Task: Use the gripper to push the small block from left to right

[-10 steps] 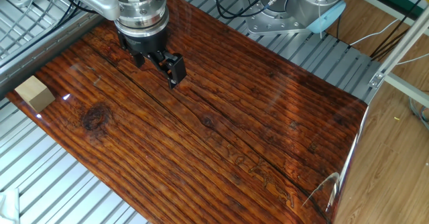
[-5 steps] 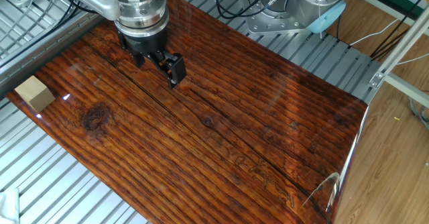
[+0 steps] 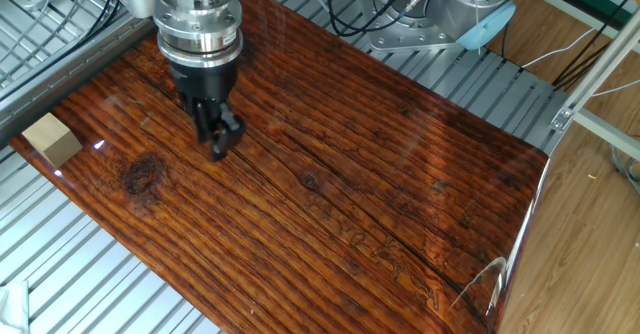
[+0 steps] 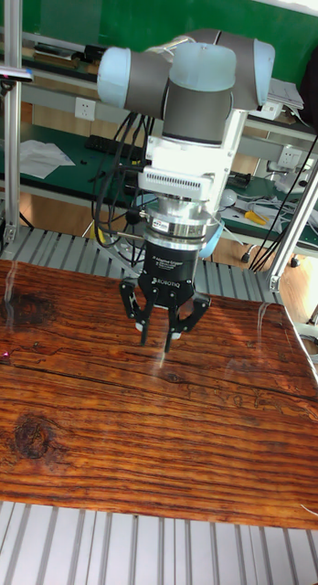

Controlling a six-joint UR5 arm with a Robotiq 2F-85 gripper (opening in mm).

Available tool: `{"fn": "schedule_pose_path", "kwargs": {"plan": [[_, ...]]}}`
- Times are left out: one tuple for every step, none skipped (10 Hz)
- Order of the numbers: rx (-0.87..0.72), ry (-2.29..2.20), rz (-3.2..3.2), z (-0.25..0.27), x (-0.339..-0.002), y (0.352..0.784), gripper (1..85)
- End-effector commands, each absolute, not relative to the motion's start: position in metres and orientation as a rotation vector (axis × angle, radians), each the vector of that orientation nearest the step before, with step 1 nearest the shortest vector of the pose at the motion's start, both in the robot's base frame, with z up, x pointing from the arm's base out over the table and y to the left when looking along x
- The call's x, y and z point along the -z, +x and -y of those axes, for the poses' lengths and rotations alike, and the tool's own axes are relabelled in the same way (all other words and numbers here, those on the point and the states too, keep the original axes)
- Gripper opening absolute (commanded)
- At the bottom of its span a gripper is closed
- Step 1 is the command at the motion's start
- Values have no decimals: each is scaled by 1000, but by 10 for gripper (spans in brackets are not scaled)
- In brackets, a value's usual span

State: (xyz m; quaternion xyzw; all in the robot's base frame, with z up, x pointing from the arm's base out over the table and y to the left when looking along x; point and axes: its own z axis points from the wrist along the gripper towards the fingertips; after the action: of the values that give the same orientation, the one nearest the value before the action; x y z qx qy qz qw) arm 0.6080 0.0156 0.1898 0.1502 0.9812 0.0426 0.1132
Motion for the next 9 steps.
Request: {"fn": "schedule_pose_path", "kwargs": {"plan": [[-85, 463, -2932, -9, -184, 593, 10], [-64, 374, -2982, -7, -182, 583, 10], [28, 235, -3047, 7, -179, 568, 10], [156, 138, -3062, 28, -180, 564, 10], [244, 56, -3062, 43, -182, 564, 10], [222, 34, -3077, 39, -182, 561, 10], [129, 32, -3107, 23, -177, 555, 10], [93, 30, -3111, 19, -169, 557, 10], [33, 26, -3088, 11, -162, 564, 10]]}}
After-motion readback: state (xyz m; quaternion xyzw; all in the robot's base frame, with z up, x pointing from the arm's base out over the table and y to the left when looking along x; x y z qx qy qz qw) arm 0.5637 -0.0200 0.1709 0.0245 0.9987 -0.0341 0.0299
